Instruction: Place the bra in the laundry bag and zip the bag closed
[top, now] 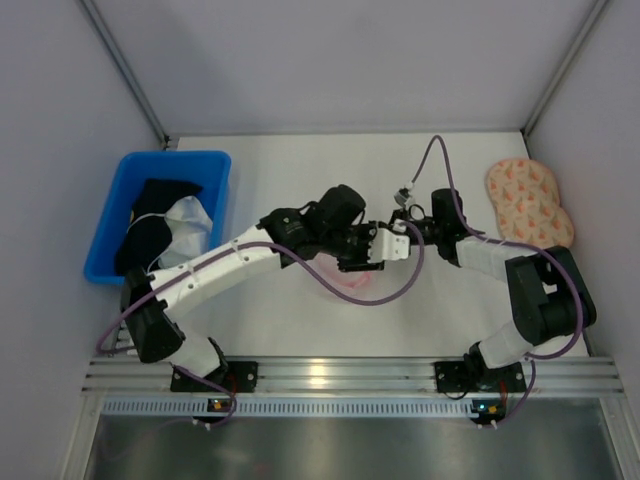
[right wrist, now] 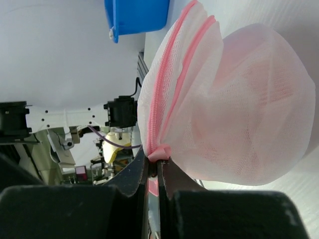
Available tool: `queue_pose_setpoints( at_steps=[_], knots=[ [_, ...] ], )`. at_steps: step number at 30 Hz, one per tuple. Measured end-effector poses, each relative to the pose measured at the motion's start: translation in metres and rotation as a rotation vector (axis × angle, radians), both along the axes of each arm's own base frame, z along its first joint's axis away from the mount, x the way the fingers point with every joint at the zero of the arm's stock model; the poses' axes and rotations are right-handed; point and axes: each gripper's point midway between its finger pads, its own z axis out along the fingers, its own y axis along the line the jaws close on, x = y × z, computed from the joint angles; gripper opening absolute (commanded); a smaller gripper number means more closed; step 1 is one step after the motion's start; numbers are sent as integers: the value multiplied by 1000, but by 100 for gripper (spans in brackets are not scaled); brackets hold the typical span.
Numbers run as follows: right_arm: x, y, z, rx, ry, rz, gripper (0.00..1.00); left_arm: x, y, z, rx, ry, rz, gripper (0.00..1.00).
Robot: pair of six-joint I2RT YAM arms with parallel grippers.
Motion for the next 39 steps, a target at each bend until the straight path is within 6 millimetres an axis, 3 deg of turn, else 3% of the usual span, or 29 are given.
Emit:
queue_pose_setpoints(
  at_steps=[3, 7, 13, 20, 23, 25, 29, 32, 34, 39],
  knots=[
    [0, -1, -4, -14, 11, -6, 0, -23, -24, -13, 58, 10, -67, 49],
    [-1, -1, -6, -22, 26, -9, 0, -41, -35, -43, 159, 31, -103, 52],
    [-2, -2, -4, -21, 22, -9, 0, -36, -31, -78, 278, 47, -46, 52],
    [-3, -2, 5, -15, -4, -9, 0, -25, -22, -101, 358, 54, 46, 48],
    [-4, -3, 5, -26, -22, -8, 0, -44, -15, -102, 342, 109, -14, 47],
    [-2, -3, 6, -36, -33, -8, 0, -64, 0, -96, 330, 152, -72, 48],
    [0, -3, 7, -46, -53, -8, 0, -88, 22, -55, 230, 149, -130, 49],
    [0, -4, 6, -53, -54, -9, 0, -84, 23, -23, 122, 115, -124, 50],
    [0, -4, 5, -55, -52, -10, 0, -71, 24, -15, 85, 108, -91, 50],
    [-1, -3, 5, -56, -52, -7, 0, -37, 15, -34, 110, 126, -38, 52]
  ],
)
